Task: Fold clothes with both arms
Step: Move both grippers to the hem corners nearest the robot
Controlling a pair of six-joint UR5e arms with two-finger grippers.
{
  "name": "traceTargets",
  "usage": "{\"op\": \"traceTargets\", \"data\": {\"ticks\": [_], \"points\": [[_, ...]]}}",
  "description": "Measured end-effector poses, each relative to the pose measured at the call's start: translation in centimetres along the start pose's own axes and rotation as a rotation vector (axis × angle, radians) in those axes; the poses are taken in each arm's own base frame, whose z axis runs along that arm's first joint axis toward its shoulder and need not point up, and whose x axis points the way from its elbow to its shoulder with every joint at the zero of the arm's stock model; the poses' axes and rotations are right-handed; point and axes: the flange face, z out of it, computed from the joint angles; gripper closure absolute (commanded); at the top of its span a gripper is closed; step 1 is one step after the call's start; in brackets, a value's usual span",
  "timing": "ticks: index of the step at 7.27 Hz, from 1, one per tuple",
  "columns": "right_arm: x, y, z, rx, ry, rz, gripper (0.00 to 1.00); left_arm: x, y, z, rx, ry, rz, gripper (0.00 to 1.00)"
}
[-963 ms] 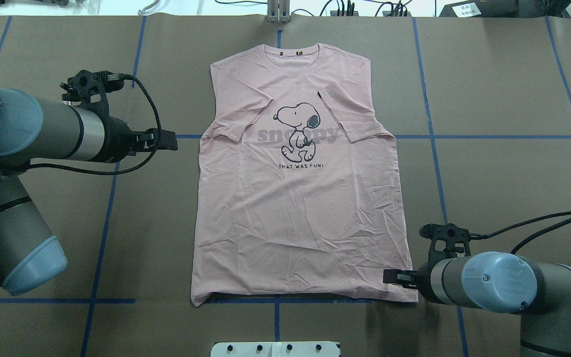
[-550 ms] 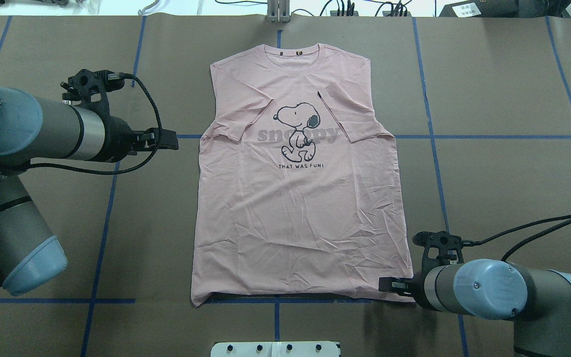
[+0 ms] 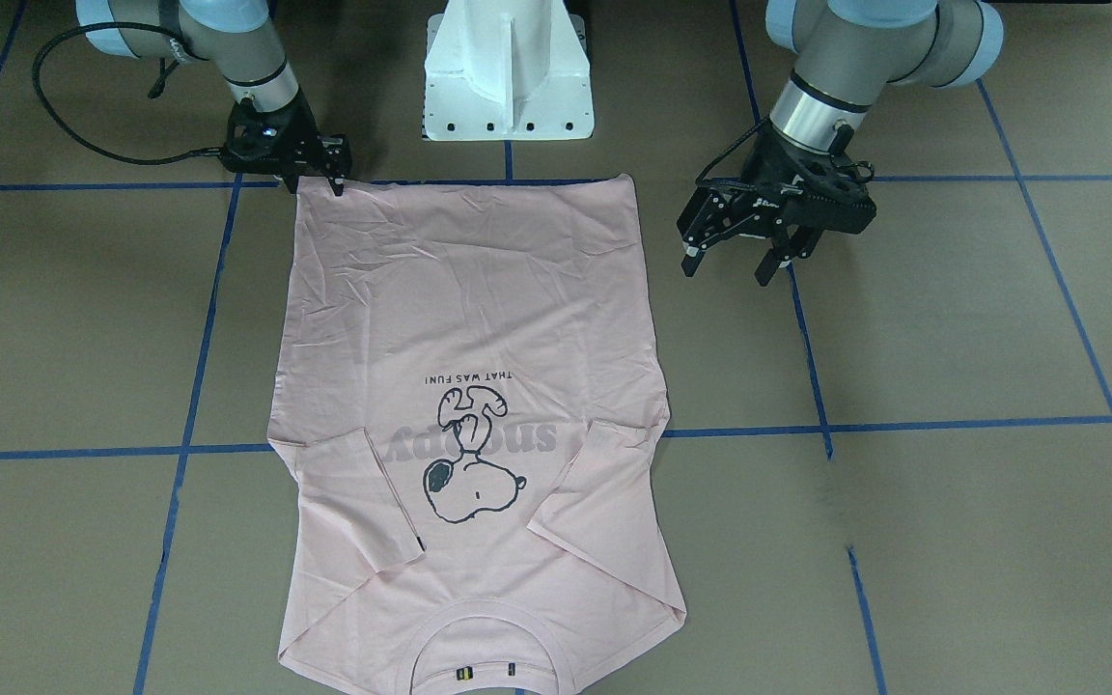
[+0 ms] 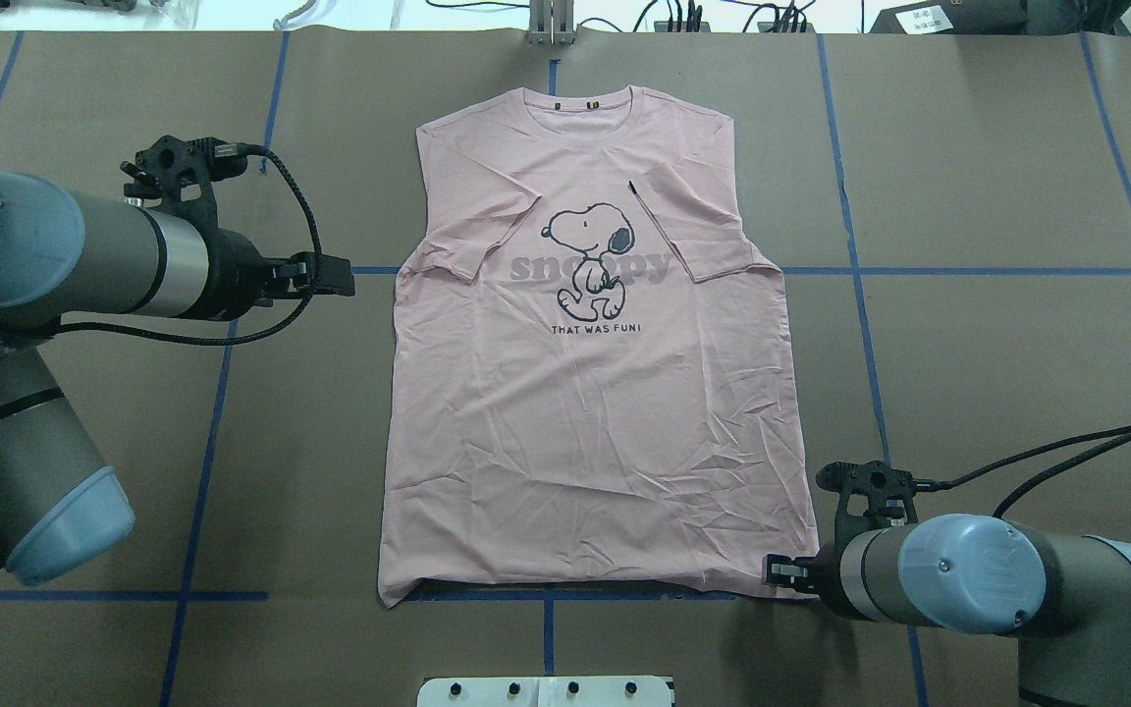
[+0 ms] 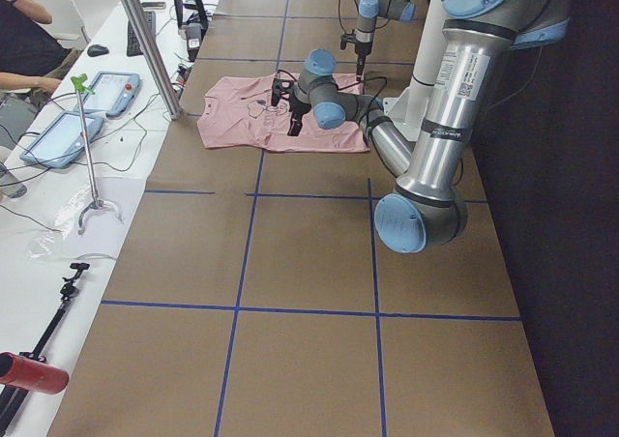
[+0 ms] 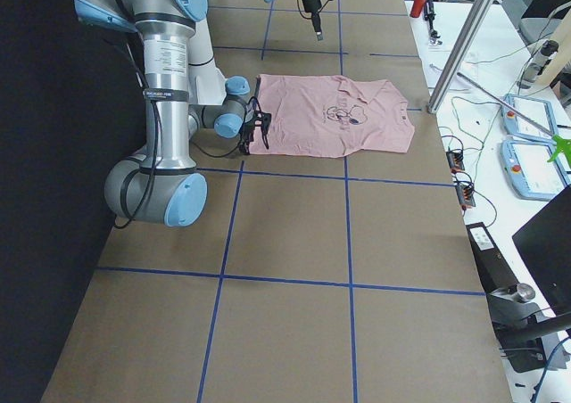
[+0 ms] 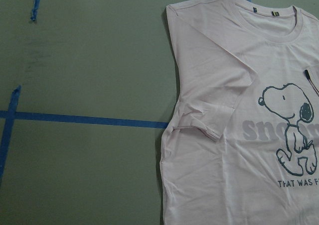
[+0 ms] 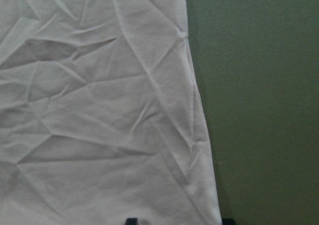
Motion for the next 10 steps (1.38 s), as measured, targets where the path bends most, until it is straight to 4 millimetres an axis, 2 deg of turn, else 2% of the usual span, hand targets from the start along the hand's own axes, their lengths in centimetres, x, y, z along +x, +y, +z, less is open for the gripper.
{"op": "traceTargets", "data": {"ticks": [1, 2, 3, 7, 8, 10], "points": [[0.1, 0.0, 0.1, -0.005, 0.002, 0.0, 0.78, 0.0, 0.0, 0.0, 0.0, 0.0, 0.0, 0.0], [0.1, 0.0, 0.1, -0.007, 0.002, 0.001, 0.93, 0.0, 0.0, 0.0, 0.0, 0.0, 0.0, 0.0], [0.0, 0.0, -0.1, -0.008, -0.001, 0.001, 1.0, 0.0, 0.0, 0.0, 0.0, 0.0, 0.0, 0.0], [-0.9, 0.1, -1.7, -0.006, -0.036, -0.002, 1.0, -0.3, 0.5, 0.9, -0.017, -0.013, -0.018, 0.0], [-1.2, 0.0, -2.6, -0.003, -0.054, -0.001, 1.0, 0.2, 2.7, 1.9, -0.055, -0.018, -0.067, 0.0], [-1.6, -0.3, -4.0, 0.005, -0.081, 0.003, 1.0, 2.6, 10.7, 5.0, -0.141, -0.076, -0.23, 0.0]]}}
